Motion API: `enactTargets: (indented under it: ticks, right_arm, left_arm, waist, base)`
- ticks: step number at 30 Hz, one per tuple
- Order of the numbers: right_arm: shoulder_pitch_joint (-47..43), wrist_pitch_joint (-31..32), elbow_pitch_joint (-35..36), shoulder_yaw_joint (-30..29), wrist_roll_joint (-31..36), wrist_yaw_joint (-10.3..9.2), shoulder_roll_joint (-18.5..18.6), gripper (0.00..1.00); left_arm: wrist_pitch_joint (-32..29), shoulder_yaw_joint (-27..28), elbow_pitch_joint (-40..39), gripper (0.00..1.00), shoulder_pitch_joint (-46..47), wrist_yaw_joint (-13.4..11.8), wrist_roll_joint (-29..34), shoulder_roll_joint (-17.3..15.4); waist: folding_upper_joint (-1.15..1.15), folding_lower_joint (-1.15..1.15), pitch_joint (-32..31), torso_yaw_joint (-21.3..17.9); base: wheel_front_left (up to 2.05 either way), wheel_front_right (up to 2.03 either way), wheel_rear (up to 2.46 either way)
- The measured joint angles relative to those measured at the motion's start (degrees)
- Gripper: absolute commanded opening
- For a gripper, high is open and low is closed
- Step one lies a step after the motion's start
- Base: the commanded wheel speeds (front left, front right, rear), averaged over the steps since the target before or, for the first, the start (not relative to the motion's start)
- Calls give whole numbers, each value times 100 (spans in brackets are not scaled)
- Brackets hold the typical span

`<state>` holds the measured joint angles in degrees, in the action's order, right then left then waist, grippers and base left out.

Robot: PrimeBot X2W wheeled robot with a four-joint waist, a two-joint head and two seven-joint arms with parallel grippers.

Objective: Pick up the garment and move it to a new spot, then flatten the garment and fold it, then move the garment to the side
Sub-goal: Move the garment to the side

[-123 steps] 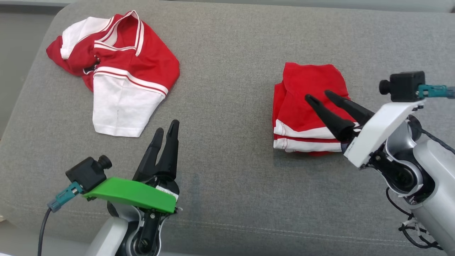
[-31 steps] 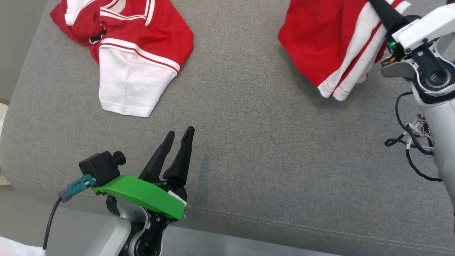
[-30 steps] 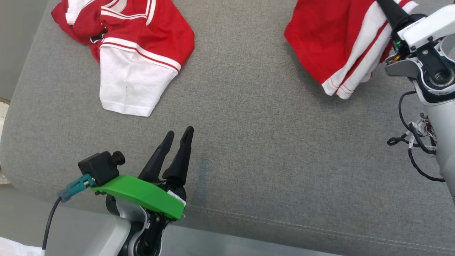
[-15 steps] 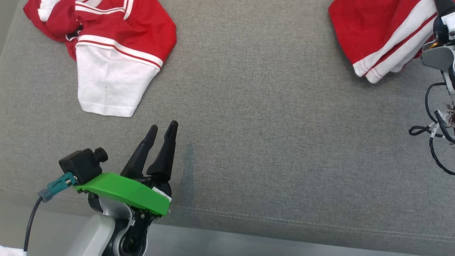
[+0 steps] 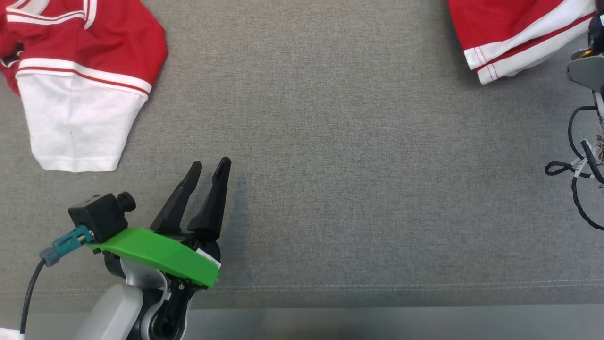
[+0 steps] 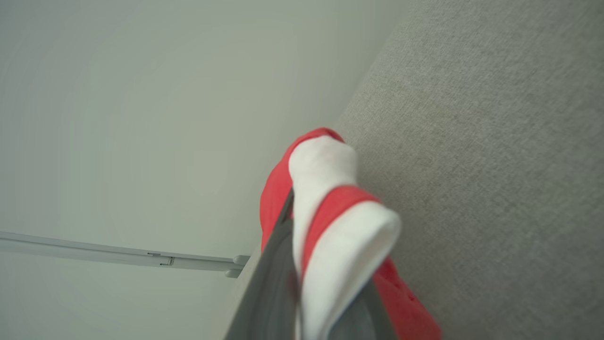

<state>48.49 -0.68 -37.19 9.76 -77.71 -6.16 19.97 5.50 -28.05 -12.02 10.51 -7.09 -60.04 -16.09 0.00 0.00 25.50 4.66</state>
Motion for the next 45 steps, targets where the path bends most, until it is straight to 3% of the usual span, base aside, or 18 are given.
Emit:
enactTargets:
  ticks: [7, 19, 33, 45]
  right_arm:
    - [39, -230, -243, -156, 18, 1, 268, 0]
    - [321, -289, -358, -160, 163, -1, 517, 0]
    - [700, -247, -468, -130, 328, -46, 883, 0]
    - [803, -222, -708, -133, 456, -51, 1082, 0]
  left_arm:
    - [-147, -83, -8, 100, 5, 0, 41, -2]
    - [-245, -127, -189, 100, 9, 0, 168, -86]
    - [-250, 213, -393, 100, -11, 0, 352, -168]
    - [-352, 494, -621, 100, -52, 0, 463, -276]
  waist:
    - [0, 0, 221, -250]
    - [0, 0, 355, -131]
    - [0, 0, 786, -92]
    - [0, 0, 1150, -382]
  base:
    - [0, 0, 0]
    - [0, 0, 0]
    - [0, 0, 0]
    - [0, 0, 0]
